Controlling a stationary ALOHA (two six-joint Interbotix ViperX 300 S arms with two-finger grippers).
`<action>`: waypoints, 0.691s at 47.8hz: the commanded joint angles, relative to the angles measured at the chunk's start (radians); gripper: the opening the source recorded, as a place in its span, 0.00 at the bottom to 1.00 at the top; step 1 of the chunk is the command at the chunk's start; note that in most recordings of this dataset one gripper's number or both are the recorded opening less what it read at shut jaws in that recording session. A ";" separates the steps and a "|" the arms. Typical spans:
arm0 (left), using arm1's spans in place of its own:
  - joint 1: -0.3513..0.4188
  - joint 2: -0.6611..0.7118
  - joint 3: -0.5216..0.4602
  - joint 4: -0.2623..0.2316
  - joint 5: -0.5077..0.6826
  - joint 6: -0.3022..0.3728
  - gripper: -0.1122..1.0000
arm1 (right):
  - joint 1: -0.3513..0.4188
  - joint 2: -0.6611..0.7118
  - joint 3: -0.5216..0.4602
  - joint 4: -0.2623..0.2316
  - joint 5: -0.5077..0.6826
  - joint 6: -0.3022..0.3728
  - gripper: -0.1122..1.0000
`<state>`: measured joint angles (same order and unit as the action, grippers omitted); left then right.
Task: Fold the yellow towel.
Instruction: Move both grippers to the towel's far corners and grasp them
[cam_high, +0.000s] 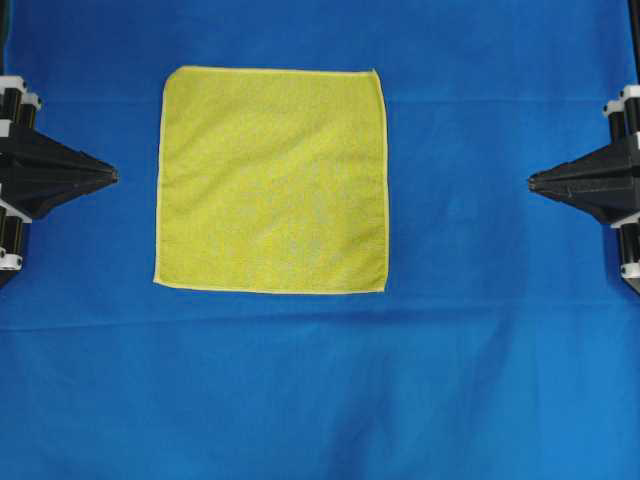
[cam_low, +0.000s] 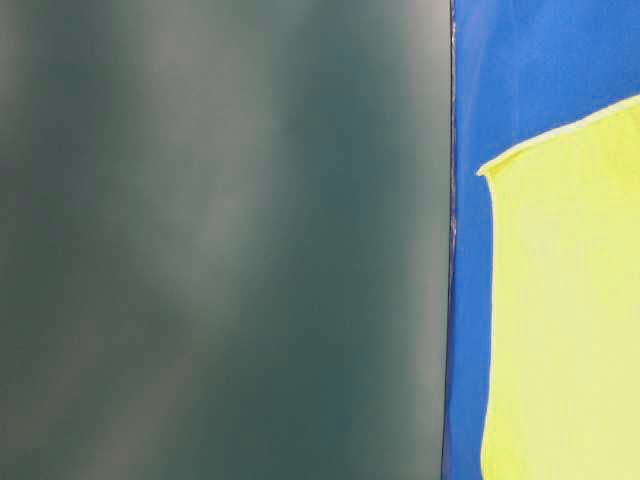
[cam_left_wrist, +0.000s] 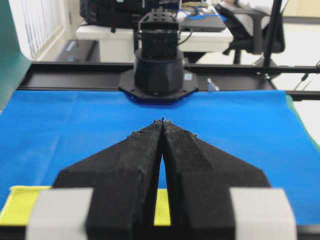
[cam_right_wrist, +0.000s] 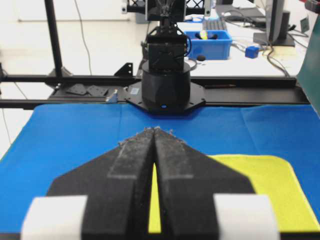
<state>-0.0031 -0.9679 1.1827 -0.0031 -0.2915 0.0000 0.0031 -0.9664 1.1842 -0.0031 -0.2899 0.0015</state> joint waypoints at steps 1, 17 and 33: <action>0.014 0.012 -0.048 -0.029 0.057 -0.018 0.10 | -0.014 0.014 -0.031 0.006 -0.005 0.005 0.10; 0.173 0.072 -0.063 -0.029 0.178 -0.020 0.10 | -0.195 0.224 -0.179 0.008 0.184 0.046 0.10; 0.393 0.333 -0.058 -0.029 0.160 -0.021 0.25 | -0.387 0.554 -0.307 0.002 0.241 0.041 0.11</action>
<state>0.3497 -0.6918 1.1397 -0.0307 -0.1120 -0.0199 -0.3620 -0.4694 0.9296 0.0015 -0.0522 0.0445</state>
